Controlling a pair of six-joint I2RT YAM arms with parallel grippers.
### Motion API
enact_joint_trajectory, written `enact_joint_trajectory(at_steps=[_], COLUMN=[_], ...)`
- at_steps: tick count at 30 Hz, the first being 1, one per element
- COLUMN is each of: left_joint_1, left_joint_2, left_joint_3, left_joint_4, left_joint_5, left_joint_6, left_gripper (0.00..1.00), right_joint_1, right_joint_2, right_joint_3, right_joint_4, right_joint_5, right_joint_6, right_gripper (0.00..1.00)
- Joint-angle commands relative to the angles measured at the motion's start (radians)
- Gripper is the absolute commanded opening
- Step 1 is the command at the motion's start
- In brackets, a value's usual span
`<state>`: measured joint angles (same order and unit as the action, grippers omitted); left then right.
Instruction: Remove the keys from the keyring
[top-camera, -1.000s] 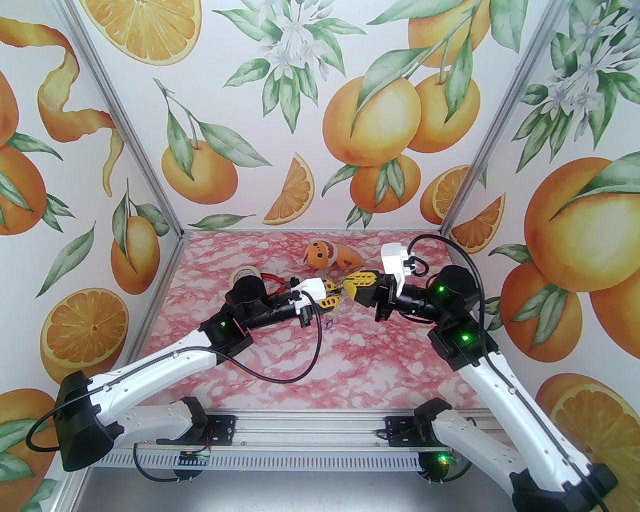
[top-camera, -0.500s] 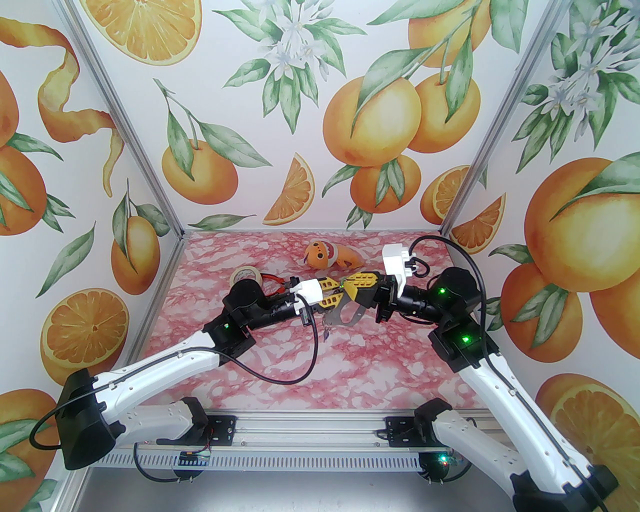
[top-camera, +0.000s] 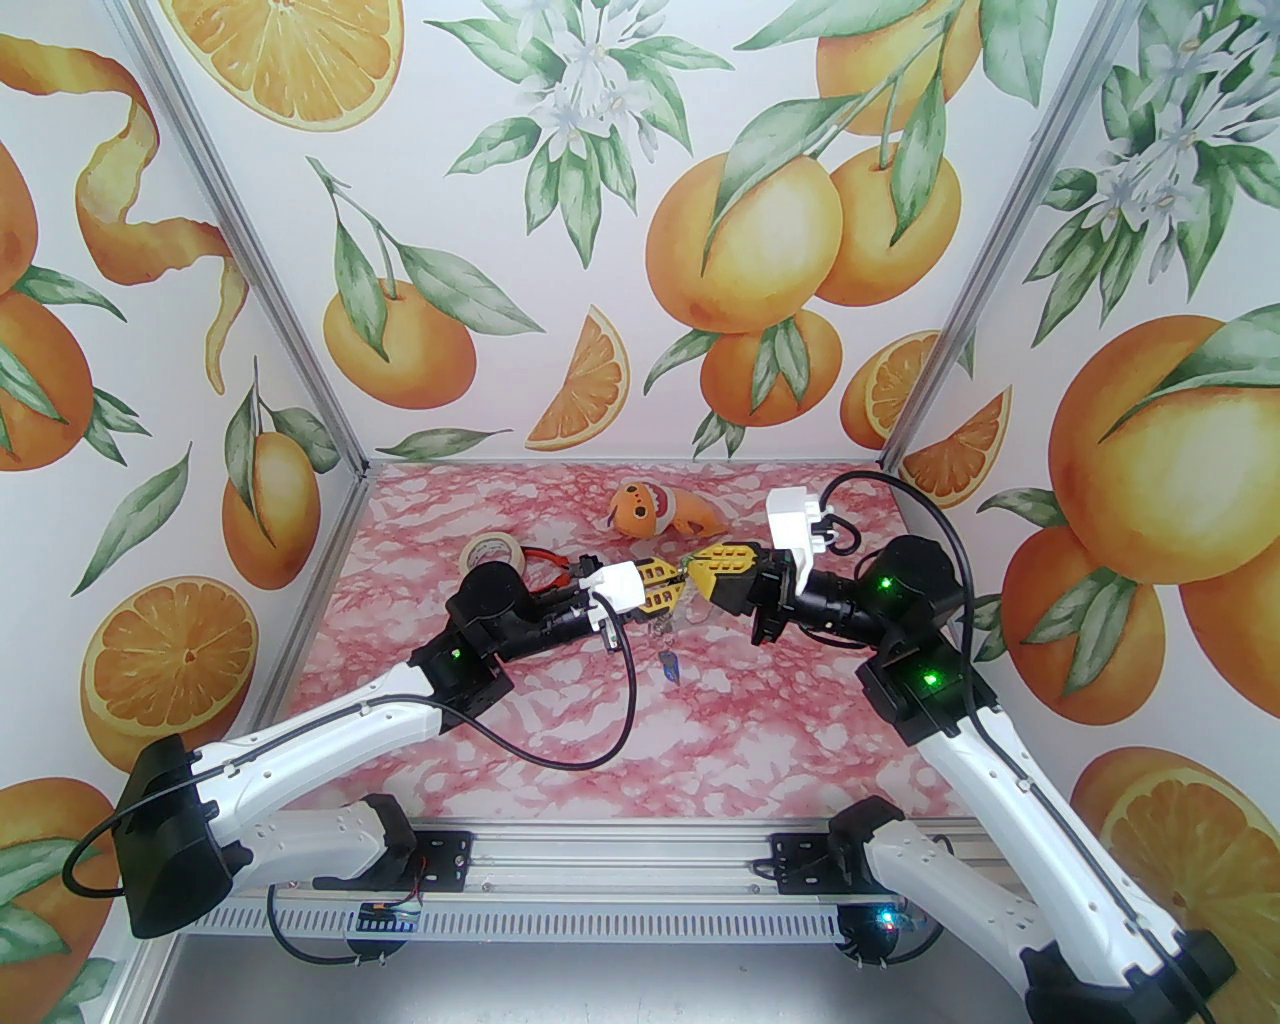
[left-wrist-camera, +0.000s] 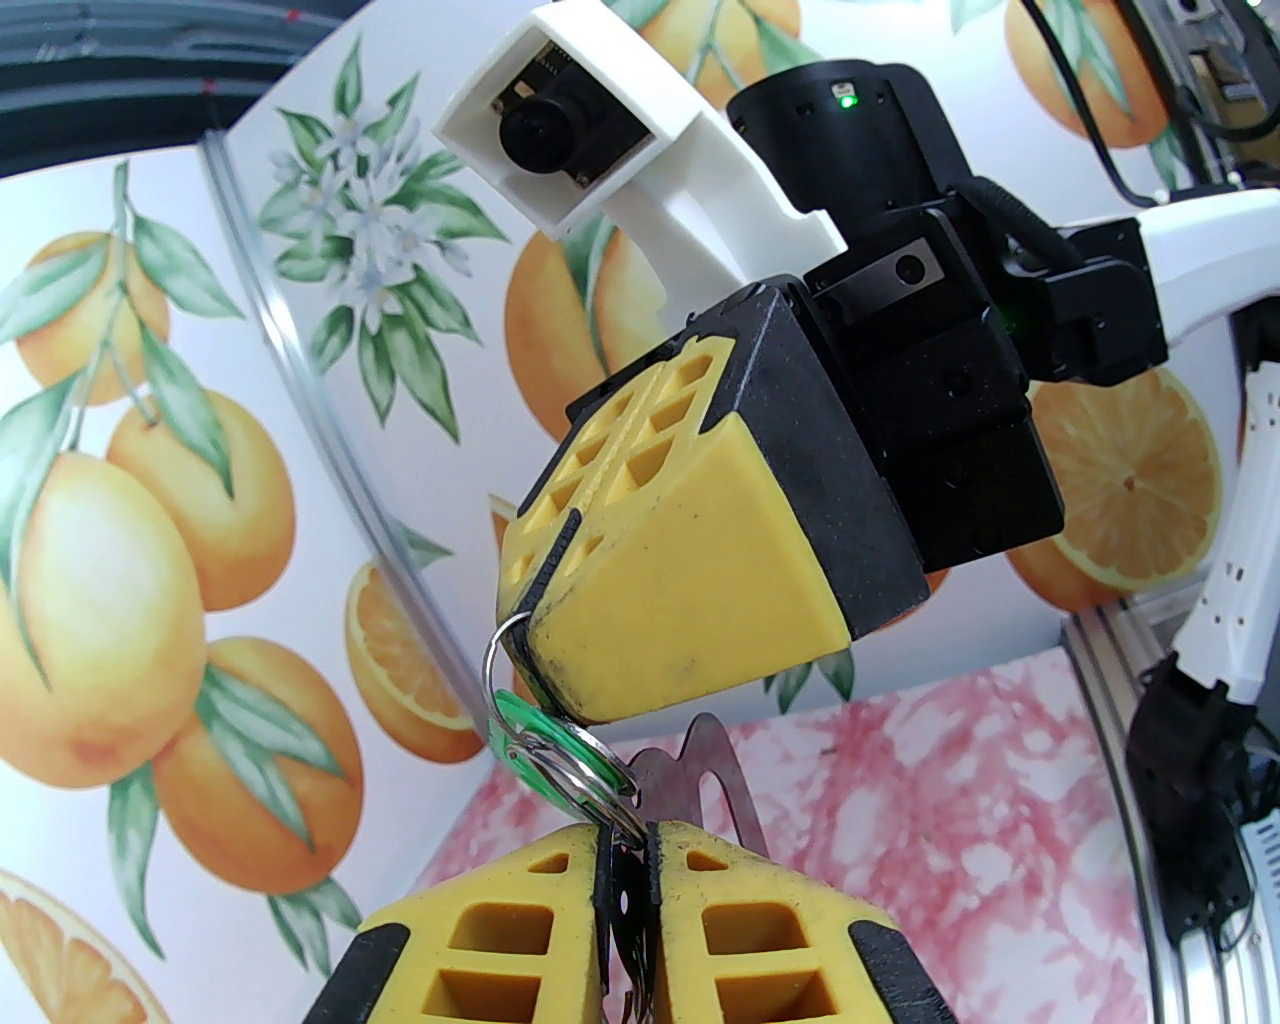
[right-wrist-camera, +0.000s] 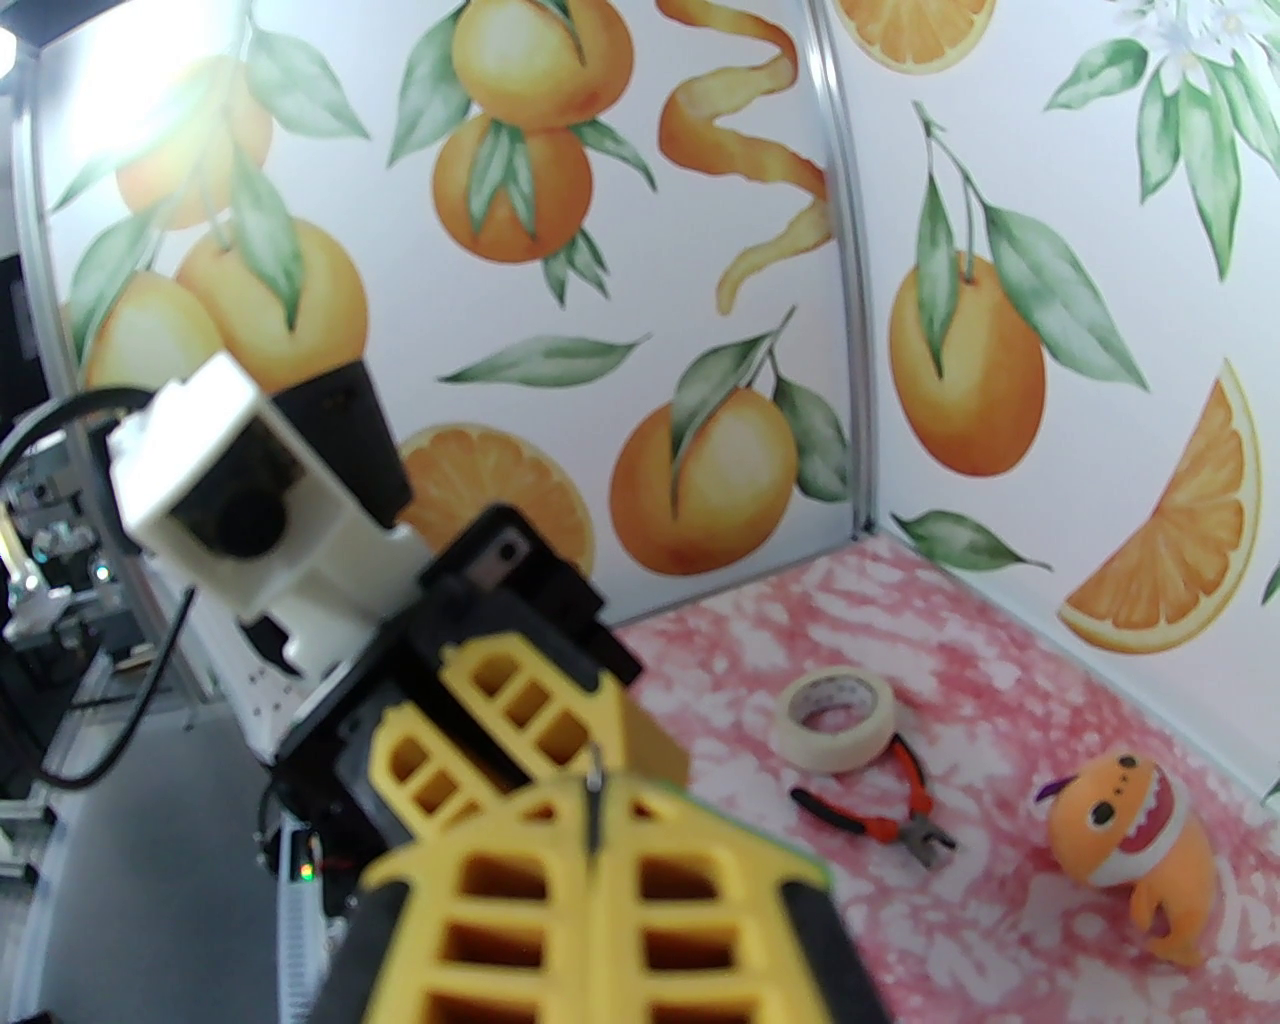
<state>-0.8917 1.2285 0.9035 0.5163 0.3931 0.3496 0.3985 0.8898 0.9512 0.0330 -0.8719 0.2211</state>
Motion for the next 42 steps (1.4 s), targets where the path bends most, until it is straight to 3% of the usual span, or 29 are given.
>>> enact_joint_trajectory(at_steps=[1, 14, 20, 30, 42], left_joint_1=[-0.002, -0.015, -0.016, -0.016, -0.016], left_joint_2=[0.003, 0.026, 0.024, -0.003, -0.025], left_joint_3=[-0.013, -0.012, -0.017, -0.026, 0.009], left_joint_4=[0.074, 0.087, 0.080, 0.088, 0.016], left_joint_5=[0.000, -0.007, -0.029, -0.060, -0.073], left_joint_6=[0.012, 0.039, 0.049, 0.025, -0.024], left_gripper=[0.15, 0.18, 0.16, 0.04, 0.00], right_joint_1=[-0.004, -0.003, -0.003, -0.003, -0.003], right_joint_2=[-0.020, -0.025, -0.030, -0.052, -0.072], right_joint_3=[-0.014, -0.014, -0.016, -0.001, 0.021], right_joint_4=[0.031, 0.048, 0.048, -0.038, -0.103], right_joint_5=[0.011, 0.023, 0.031, 0.065, 0.076], right_joint_6=[-0.002, 0.012, 0.011, -0.069, -0.165], right_gripper=[0.00, 0.00, 0.00, 0.00, 0.00])
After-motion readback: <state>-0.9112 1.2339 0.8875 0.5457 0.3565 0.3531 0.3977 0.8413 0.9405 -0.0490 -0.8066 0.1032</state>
